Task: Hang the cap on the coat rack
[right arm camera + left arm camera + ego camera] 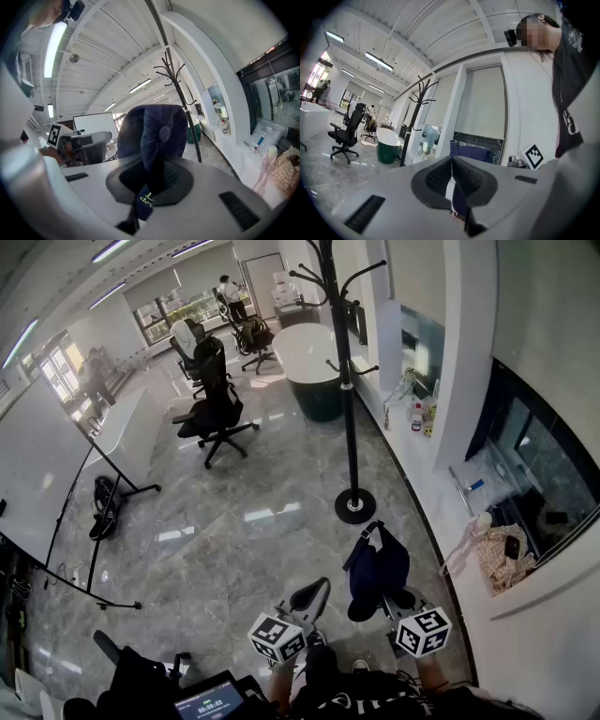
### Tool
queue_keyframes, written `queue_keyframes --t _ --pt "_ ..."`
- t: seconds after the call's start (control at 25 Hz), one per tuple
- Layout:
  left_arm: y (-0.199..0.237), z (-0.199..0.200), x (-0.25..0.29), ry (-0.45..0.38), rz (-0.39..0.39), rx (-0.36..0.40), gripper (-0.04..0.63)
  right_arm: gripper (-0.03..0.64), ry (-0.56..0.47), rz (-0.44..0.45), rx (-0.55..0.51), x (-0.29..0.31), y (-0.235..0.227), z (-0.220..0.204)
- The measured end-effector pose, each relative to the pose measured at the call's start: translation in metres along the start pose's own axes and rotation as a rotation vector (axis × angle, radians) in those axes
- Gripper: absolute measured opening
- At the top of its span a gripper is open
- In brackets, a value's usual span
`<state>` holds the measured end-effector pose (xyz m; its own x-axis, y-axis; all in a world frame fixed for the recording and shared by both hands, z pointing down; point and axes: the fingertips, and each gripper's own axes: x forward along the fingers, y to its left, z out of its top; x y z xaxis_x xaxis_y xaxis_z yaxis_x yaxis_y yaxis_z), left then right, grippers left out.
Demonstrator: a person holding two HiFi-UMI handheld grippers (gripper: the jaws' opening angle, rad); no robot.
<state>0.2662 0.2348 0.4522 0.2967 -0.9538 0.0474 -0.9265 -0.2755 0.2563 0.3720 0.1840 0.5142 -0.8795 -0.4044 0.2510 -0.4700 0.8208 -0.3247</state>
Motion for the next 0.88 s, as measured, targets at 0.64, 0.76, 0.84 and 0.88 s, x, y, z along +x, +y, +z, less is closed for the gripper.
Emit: queue_keyframes --t 0.64,0.76,0.84,0.88 --pt "0.178 0.063 0.069 -0.016 -0.058 0.032 0.005 0.025 -0.045 -0.08 -0.014 0.176 -0.028 0.072" --pt "0.213 0.081 0.087 -0.018 -0.096 0.046 0.005 0.025 -0.069 -0.108 -0.02 0.217 -0.036 0.095" --pt "0.238 0.088 0.098 -0.016 -0.12 0.055 0.005 0.025 -0.088 -0.129 -0.027 0.244 -0.041 0.109" --pt "0.25 0.09 0.103 -0.015 -0.129 0.058 0.005 0.025 -0.095 -0.139 -0.032 0.257 -0.043 0.115"
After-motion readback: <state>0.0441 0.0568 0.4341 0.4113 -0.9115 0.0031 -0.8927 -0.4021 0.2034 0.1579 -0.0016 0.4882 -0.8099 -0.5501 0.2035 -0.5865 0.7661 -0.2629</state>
